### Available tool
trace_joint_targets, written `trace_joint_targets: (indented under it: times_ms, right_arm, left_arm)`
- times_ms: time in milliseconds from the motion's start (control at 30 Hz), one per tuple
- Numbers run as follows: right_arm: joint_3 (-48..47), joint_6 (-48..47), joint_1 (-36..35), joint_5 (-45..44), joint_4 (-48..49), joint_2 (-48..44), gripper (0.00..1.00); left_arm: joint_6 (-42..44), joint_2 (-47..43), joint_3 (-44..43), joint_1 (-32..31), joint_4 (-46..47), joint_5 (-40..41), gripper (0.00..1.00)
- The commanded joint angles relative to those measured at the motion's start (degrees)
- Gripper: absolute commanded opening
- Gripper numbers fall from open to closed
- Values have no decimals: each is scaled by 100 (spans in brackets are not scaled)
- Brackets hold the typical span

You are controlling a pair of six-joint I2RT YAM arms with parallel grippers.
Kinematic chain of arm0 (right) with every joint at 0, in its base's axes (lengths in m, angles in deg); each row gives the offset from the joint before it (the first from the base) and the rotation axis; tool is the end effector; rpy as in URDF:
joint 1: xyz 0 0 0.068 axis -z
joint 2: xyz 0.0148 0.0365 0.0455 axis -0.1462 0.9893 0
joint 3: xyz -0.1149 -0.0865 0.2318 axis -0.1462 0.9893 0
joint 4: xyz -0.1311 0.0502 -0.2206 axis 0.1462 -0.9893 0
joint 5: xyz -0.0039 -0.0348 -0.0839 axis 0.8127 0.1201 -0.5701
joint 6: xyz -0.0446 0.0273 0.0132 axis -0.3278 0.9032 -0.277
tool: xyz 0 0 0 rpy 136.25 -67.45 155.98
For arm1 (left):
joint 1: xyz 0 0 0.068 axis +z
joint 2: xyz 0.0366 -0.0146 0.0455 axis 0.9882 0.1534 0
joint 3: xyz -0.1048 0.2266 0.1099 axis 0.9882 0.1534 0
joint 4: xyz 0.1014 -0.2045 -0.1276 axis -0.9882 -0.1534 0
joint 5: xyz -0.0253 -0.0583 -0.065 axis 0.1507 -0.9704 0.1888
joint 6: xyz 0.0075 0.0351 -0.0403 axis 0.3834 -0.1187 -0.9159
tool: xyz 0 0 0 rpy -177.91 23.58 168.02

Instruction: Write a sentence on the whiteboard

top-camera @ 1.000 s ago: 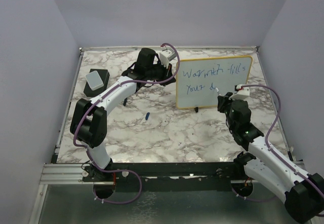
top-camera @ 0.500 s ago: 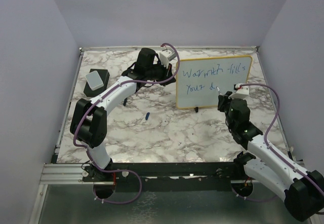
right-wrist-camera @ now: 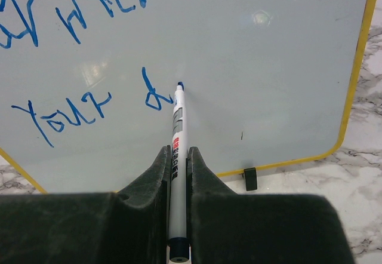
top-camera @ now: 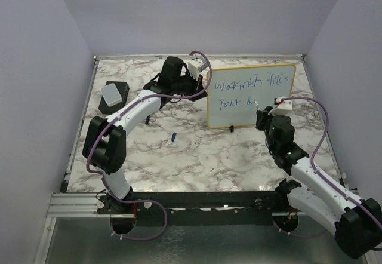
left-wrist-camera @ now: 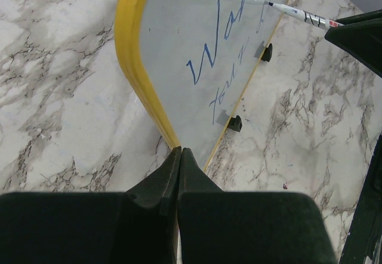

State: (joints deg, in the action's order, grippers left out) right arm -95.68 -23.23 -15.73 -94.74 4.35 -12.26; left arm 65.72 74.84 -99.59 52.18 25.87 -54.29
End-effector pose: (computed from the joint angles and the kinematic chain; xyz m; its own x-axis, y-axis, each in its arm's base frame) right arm 0.1874 0.0680 0.2417 -0.1918 0.1614 -0.9681 0.0455 0.9868 0.1555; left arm 0.3453 -0.2137 0.2996 -0.4316 0.2224 -0.8742 0.8187 0.5034 -0.2762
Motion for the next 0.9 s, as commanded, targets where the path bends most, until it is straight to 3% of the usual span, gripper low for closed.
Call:
trace_joint_targets:
  times_ms: [0, 867]
  right_arm:
    - [-114, -82, 27, 253, 88, 39, 1]
    - [24, 304, 32, 140, -416, 62, 1]
  left_arm:
    - [56, -213, -98, -25, 45, -136, 0]
    - [55, -239, -99, -21, 41, -131, 0]
